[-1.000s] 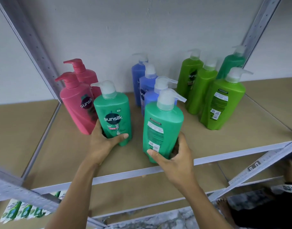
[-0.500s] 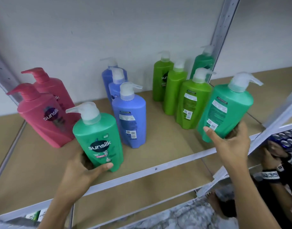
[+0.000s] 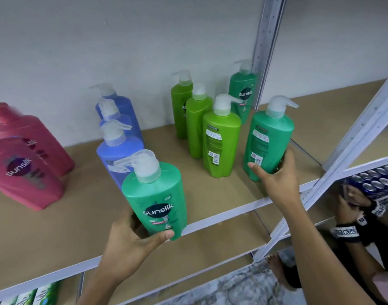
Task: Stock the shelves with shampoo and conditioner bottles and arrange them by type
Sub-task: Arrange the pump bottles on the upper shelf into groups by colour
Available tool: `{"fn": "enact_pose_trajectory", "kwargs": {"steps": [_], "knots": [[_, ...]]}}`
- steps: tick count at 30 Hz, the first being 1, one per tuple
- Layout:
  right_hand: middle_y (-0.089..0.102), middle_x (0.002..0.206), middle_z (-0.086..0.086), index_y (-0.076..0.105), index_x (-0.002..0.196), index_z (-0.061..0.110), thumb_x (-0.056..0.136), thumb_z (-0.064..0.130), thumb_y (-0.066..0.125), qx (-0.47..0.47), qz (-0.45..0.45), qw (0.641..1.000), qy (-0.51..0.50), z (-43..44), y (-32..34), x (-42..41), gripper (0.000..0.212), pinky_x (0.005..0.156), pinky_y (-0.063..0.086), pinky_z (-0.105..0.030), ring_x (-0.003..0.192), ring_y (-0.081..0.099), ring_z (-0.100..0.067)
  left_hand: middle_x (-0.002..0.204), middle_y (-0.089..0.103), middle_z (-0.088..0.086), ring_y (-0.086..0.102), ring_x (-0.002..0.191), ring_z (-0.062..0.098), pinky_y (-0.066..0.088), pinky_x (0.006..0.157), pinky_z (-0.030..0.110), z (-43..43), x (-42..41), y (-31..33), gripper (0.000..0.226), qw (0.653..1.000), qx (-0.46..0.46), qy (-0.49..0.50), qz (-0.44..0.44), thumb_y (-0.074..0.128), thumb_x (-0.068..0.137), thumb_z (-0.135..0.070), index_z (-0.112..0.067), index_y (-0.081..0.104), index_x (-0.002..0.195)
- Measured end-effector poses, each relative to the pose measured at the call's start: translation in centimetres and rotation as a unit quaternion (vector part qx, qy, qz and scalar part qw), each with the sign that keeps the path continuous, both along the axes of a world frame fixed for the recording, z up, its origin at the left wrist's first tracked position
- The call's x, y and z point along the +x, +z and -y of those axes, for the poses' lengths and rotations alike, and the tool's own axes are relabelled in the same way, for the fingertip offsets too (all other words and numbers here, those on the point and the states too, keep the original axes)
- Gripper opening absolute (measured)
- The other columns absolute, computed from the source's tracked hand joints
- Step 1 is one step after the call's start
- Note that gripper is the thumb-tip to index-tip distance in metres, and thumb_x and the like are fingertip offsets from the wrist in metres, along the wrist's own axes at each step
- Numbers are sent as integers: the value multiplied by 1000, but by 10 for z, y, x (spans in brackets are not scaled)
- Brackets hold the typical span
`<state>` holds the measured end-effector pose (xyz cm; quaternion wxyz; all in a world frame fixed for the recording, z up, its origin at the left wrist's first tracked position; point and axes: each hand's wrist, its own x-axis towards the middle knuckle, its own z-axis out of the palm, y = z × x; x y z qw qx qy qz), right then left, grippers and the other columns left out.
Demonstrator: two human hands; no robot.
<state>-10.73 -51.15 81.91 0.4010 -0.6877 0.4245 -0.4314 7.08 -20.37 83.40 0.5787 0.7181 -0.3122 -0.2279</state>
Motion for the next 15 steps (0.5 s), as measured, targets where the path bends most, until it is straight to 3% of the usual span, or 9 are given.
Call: {"fn": "enact_pose_trajectory", "kwargs": {"steps": [3,7,9,12,15], "knots": [[64,109,14,45,126,30,73,35,89,-7,-22,1000,15,7,1,3,69,82,49,-34,101,63,-16,106,77,-2,74,100,18,60,83,28,26,-13,1,65,1000,-10,6,8,92,54,-11,-11,63,113],[62,113,15,42,134,28,74,36,88,-11,-37,999,35,14,0,4,76,76,44,-23,99,58,-10,109,76,-8,73,101,13,60,86,28,63,-23,3,67,1000,-13,4,16,92,59,-8,-19,61,118],[62,112,16,43,135,27,74,35,88,-9,-34,999,39,16,0,3,77,72,41,-13,97,57,-7,111,75,-6,72,104,15,59,91,37,81,-24,1,68,1000,-6,4,26,95,63,-9,-21,60,120],[64,112,15,44,133,28,73,35,89,-5,-22,999,46,16,-2,2,75,79,48,-22,98,59,-7,113,74,-12,70,107,10,56,94,40,103,-22,-3,67,999,6,17,49,95,66,-19,-29,57,120],[65,115,15,45,133,27,74,33,88,3,-9,998,60,17,-5,0,74,86,52,-31,102,62,-7,109,71,-24,67,103,-2,55,92,30,116,-24,-4,64,996,16,42,79,93,68,-26,-34,55,118]]}}
